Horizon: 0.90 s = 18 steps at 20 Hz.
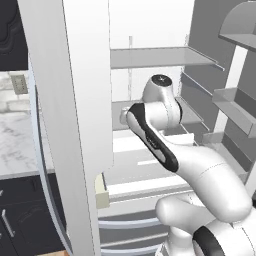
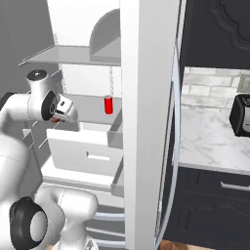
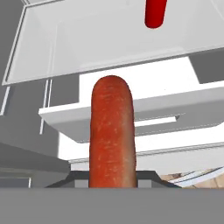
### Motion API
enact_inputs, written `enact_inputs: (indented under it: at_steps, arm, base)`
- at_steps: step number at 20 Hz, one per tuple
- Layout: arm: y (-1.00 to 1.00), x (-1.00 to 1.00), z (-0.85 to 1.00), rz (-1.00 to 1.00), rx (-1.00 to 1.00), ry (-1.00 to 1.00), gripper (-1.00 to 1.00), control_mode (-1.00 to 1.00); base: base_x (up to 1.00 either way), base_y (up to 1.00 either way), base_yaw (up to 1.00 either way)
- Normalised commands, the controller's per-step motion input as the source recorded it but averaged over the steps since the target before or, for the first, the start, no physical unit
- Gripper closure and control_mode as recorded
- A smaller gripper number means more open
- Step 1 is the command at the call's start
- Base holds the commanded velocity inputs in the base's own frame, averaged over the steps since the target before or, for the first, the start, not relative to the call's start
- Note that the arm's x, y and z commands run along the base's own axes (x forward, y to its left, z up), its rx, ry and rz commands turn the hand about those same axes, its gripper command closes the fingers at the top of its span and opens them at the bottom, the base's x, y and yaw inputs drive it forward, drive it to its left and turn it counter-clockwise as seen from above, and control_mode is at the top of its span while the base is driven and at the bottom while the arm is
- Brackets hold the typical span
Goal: Place the mayonnaise and ketchup from the counter to the top shelf of the fridge. If the existing items in the fridge are on the top shelf, move them to other shelves.
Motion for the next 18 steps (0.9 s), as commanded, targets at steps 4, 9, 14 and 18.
enact_inputs:
  at_steps: [4, 9, 14, 18]
  arm:
    - [0.13, 0.84, -0.24, 0.00, 0.00, -0.02, 1.00, -1.00]
    - [0.12, 0.86, -0.16, 0.00, 0.00, 0.00, 1.00, -1.00]
    - [0.13, 0.87, -0.23, 0.00, -0.03, 0.00, 1.00, -1.00]
    - [0.16, 0.95, -0.39, 0.00, -0.09, -0.04, 1.00, -1.00]
  base:
    - [0.00, 0.00, 0.00]
    - [0.00, 0.00, 0.00]
    - [0.00, 0.00, 0.00]
    - [0.00, 0.00, 0.00]
